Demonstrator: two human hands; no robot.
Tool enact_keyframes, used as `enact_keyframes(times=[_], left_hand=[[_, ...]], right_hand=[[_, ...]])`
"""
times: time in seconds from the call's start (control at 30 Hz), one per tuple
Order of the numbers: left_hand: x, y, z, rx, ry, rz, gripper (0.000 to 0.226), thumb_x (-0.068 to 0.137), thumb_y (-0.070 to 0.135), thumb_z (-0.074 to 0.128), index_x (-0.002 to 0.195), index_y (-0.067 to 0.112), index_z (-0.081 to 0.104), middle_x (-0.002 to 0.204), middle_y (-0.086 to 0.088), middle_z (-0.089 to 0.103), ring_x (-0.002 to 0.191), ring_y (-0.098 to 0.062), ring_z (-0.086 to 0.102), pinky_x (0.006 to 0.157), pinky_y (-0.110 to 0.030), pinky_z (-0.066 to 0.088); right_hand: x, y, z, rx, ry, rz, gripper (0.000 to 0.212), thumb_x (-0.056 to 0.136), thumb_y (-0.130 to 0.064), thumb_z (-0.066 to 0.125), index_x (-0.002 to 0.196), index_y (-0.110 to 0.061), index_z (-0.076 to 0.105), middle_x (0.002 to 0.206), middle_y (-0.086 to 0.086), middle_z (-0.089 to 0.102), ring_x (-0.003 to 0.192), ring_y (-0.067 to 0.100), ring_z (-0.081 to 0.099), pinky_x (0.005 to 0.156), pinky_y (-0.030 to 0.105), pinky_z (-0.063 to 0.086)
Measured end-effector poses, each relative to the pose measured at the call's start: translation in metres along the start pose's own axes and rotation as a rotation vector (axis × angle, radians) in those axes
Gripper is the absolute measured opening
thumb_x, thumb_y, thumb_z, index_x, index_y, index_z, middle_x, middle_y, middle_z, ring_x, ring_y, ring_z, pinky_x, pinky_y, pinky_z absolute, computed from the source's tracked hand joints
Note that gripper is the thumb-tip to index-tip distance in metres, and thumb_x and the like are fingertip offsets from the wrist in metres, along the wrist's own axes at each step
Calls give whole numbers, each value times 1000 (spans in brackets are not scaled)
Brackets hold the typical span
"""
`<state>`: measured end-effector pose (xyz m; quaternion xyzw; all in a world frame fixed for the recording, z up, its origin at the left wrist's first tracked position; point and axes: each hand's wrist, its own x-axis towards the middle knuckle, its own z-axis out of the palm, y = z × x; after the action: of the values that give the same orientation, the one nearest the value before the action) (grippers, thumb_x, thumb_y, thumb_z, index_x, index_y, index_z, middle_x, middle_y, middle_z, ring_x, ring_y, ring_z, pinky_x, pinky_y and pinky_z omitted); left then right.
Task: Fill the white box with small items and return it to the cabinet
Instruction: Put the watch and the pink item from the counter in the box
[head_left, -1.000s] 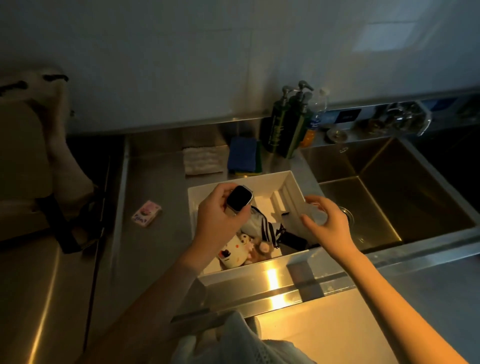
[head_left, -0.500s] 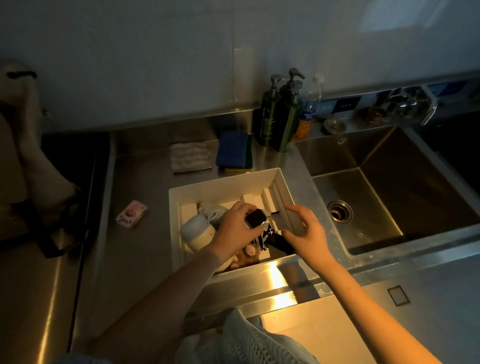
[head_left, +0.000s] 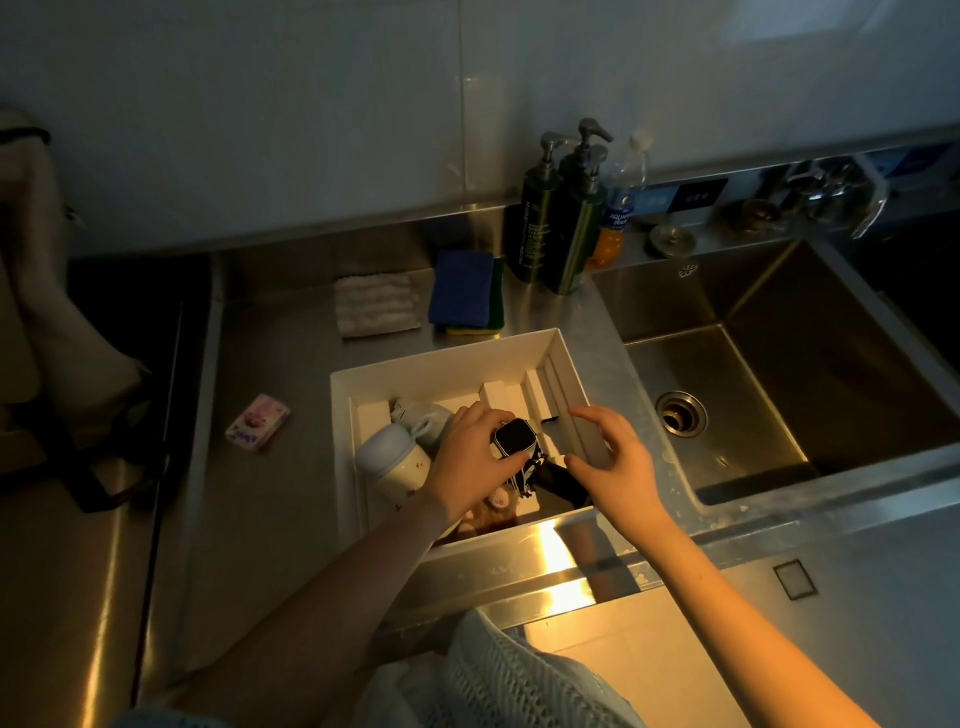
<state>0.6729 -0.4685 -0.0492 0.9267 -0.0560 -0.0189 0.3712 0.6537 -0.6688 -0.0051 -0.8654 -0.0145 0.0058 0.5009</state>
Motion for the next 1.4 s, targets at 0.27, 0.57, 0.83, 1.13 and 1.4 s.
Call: enact_keyframes(times=[0.27, 0.57, 0.83, 1.13, 1.4], left_hand=[[-5, 2, -9, -63, -21, -8, 57, 77, 47, 70, 128, 33, 50, 111, 16, 42, 108, -8, 45, 90, -25, 43], [-33, -2, -46, -131, 121, 36, 34, 77, 53, 59, 109, 43, 54, 99, 26, 51, 93, 2, 54, 77, -24, 52], [-59, -15, -109, -250, 336, 1, 21, 81, 26, 72, 100, 28, 62, 99, 14, 57, 91, 0, 56, 75, -8, 44], [-93, -89, -174, -163, 591, -105, 17, 79, 20, 74, 92, 17, 64, 85, 5, 59, 78, -7, 59, 73, -21, 49], [-114, -151, -192, -224, 600, -218, 17, 79, 26, 77, 89, 23, 63, 89, 4, 64, 78, -6, 62, 67, -15, 47]], right_hand=[[-1, -1, -1, -20, 1, -19, 57, 75, -7, 71, 123, -34, 54, 125, -13, 50, 111, -6, 45, 90, 13, 40], [-6, -14, -1, 25, 93, -46, 52, 78, -9, 67, 126, -26, 54, 121, -10, 57, 113, 3, 53, 88, 8, 43], [-10, -62, 28, 81, 65, -129, 43, 83, -13, 68, 124, -23, 57, 119, -13, 59, 112, -4, 54, 92, 13, 44], [-26, -118, 134, 158, -237, -130, 33, 90, -26, 63, 123, -22, 58, 116, -5, 64, 105, 3, 61, 91, 30, 53], [-41, -140, 200, -57, -225, -164, 46, 83, -30, 67, 126, -29, 52, 105, -15, 53, 83, -1, 58, 67, 9, 49]])
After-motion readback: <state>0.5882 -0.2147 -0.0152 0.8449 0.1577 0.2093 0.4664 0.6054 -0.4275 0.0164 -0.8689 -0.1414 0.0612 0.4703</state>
